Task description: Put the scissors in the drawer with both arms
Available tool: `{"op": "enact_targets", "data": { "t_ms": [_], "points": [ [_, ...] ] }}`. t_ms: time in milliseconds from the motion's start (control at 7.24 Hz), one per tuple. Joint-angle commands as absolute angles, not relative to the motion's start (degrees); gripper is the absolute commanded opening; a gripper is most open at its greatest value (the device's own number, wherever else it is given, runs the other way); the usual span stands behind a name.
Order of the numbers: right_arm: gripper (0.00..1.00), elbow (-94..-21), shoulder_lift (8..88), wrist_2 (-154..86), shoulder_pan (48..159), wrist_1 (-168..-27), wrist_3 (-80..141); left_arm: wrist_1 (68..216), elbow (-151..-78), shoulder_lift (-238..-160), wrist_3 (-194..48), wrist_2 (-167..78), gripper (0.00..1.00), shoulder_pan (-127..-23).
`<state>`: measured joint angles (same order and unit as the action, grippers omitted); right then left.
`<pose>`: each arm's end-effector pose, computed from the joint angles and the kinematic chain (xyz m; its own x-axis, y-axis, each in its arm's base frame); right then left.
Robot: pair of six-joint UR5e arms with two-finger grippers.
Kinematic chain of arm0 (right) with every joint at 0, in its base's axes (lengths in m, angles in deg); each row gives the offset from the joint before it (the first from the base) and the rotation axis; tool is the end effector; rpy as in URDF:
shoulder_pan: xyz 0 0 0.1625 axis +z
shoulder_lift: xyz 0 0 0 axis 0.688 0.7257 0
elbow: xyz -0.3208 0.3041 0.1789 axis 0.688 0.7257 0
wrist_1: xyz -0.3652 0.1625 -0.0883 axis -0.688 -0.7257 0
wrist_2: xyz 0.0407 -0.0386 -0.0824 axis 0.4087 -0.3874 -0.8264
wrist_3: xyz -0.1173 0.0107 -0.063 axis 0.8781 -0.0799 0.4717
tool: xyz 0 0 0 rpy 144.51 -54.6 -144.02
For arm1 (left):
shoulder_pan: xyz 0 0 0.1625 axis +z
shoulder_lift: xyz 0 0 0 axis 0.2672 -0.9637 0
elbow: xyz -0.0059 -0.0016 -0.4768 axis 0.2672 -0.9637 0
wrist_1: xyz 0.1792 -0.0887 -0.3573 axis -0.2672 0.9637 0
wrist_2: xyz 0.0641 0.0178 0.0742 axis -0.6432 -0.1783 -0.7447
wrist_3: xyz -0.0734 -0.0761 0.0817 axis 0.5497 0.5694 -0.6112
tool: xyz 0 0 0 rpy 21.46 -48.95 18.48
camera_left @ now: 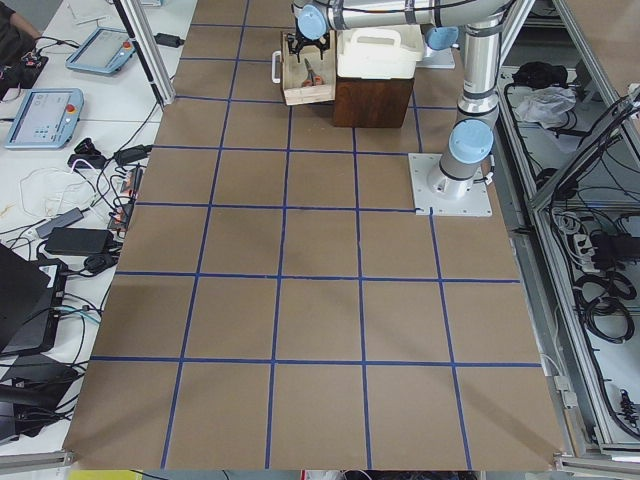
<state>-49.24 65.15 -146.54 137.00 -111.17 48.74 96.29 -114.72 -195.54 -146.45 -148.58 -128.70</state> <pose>0.1657 -0.5069 0.5287 -0.9960 -0.0891 -0.0048 -0.0888 0.9948 -0.0491 -0.3777 -0.4973 0.3734 -0.1377 0.9894 0.0464 0.9813 0.1427 -0.1292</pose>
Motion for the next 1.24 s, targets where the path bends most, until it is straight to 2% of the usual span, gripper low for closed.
{"op": "enact_targets", "data": {
  "t_ms": [0,138,276,553,829,1105],
  "points": [
    [1.00,-49.24,65.15,-146.54,137.07,-111.17,48.75,101.56,-111.20,-190.54,-146.13,-149.62,0.85,-123.12],
    [1.00,-49.24,65.15,-146.63,136.99,-111.17,48.75,109.70,-108.47,-187.47,-146.22,-149.36,0.86,-117.16],
    [1.00,-49.24,65.15,-146.63,136.99,-111.17,48.75,112.83,-107.23,-185.27,-145.78,-149.01,0.93,-113.09],
    [1.00,-49.24,65.15,-146.54,136.99,-111.26,48.75,116.97,-107.30,-180.43,-128.42,-149.71,1.00,-112.00],
    [1.00,-49.24,65.06,-146.54,137.07,-111.43,48.75,118.56,-107.65,-177.61,-101.87,-156.43,1.00,-111.74],
    [1.00,-49.24,64.88,-146.54,136.99,-111.78,48.75,118.83,-108.79,-177.77,-88.97,-156.40,1.00,-109.30]
  ]
}}
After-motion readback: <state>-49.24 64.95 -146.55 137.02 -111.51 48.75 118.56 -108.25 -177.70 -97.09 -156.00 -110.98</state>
